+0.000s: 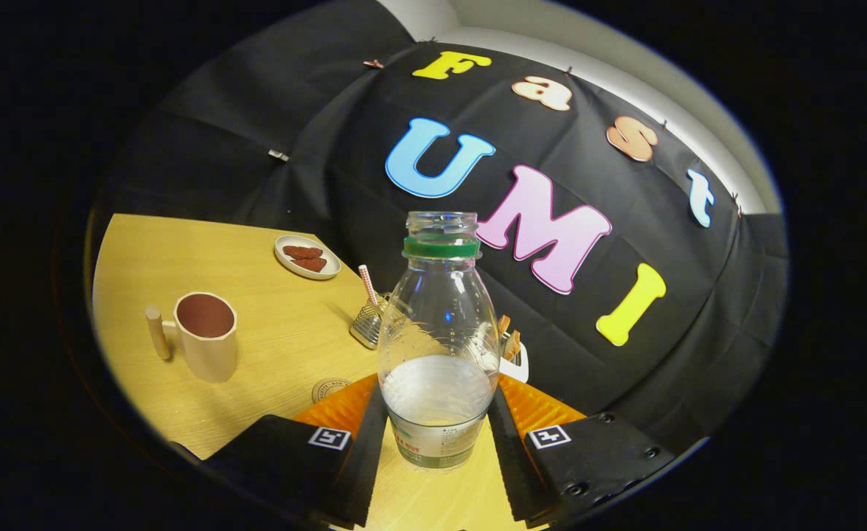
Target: Take the bottle from table, then pour the juice into the cup, finally place the bottle on the coaster
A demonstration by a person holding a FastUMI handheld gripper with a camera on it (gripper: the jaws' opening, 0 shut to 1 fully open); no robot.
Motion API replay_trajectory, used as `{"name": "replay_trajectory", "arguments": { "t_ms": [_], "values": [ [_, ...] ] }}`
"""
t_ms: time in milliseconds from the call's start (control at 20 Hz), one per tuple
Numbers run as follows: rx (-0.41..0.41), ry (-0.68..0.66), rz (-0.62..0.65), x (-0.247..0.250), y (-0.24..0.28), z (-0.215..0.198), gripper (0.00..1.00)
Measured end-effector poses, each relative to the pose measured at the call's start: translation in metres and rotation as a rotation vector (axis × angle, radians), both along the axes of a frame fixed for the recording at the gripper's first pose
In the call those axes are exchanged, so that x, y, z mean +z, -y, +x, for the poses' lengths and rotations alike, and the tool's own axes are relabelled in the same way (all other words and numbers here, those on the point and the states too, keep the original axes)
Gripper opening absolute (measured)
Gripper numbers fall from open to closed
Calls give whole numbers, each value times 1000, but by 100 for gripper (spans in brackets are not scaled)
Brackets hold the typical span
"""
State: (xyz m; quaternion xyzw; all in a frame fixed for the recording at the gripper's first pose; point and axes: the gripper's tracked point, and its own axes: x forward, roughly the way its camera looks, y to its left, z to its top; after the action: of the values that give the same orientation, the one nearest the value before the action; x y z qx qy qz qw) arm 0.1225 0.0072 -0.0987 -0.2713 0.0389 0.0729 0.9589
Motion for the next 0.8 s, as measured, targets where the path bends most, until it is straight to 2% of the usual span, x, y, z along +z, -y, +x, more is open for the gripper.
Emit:
{"name": "replay_trajectory", "arguments": {
  "t_ms": [400,800],
  "values": [
    [1,-29,-228,-15,-26,5,72],
    [35,-40,-440,-33,-42,7,72]
  ]
}}
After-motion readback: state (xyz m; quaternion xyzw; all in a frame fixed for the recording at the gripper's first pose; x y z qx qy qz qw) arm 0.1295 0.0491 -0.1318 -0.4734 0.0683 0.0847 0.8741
